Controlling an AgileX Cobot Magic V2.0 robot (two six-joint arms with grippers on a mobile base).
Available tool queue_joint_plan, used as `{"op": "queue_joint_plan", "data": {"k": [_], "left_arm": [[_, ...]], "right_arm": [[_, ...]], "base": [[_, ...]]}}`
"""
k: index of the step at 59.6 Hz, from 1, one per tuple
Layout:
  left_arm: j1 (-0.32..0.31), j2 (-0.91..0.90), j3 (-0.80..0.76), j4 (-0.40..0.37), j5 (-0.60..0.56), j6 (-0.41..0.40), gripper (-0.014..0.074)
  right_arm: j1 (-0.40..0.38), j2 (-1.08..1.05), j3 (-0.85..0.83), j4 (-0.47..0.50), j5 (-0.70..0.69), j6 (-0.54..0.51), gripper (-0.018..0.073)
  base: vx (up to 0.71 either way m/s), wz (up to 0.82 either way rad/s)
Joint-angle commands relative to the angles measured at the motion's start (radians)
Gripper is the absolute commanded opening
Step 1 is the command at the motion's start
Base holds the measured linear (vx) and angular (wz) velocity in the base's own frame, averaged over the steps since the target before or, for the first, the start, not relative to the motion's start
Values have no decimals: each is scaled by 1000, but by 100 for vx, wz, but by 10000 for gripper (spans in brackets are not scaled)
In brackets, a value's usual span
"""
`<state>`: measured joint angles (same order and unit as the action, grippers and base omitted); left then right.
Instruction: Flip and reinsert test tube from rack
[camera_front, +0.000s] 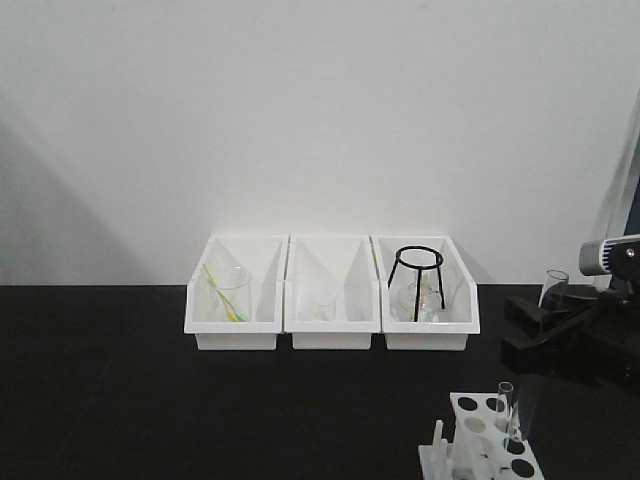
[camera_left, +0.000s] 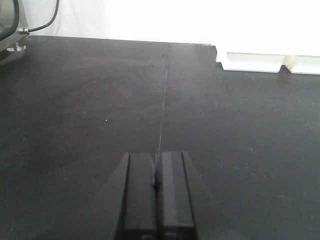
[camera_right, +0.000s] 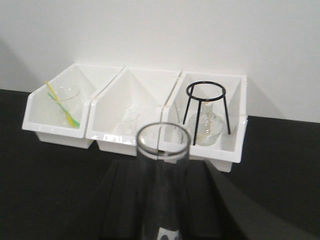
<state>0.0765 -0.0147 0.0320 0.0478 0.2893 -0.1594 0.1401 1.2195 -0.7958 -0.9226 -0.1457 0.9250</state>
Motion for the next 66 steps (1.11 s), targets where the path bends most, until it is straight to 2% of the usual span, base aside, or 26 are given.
{"op": "queue_joint_plan", "data": {"k": [1,7,13,18,26,35,45,51,54,60,66], "left_arm": [[-7,-11,0,-4,-87,0,-6],[-7,-11,0,-4,-87,0,-6],[-7,-11,0,-4,-87,0,-6],[-7,-11,0,-4,-87,0,-6],[-7,-11,0,-4,-87,0,-6],[-7,-11,0,-4,-87,0,-6],[-7,-11,0,-4,-87,0,-6],[-7,-11,0,-4,-87,0,-6],[-7,-11,0,-4,-87,0,-6],[-7,-11,0,-4,-87,0,-6],[-7,-11,0,-4,-87,0,-6]], "right_arm": [[0,-24,-38,268,-26,-302,124],[0,-27,-38,490,-26,-583,124],[0,-27,-38,699,-22,-764,124],[0,-27,-38,776,-28,-831,124],[0,-27,-29,837,-77,-819,124],[0,-27,62,838,-233,-764,124],[0,-27,185,798,-425,-761,124],[0,-25,212,754,-441,-711,124],[0,-19,212,713,-439,-688,124],[0,15,212,604,-524,-685,126],[0,54,212,585,-521,-661,127]], "base": [[0,0],[0,0],[0,0],[0,0],[0,0],[0,0],[0,0],[0,0],[0,0],[0,0],[0,0]]}}
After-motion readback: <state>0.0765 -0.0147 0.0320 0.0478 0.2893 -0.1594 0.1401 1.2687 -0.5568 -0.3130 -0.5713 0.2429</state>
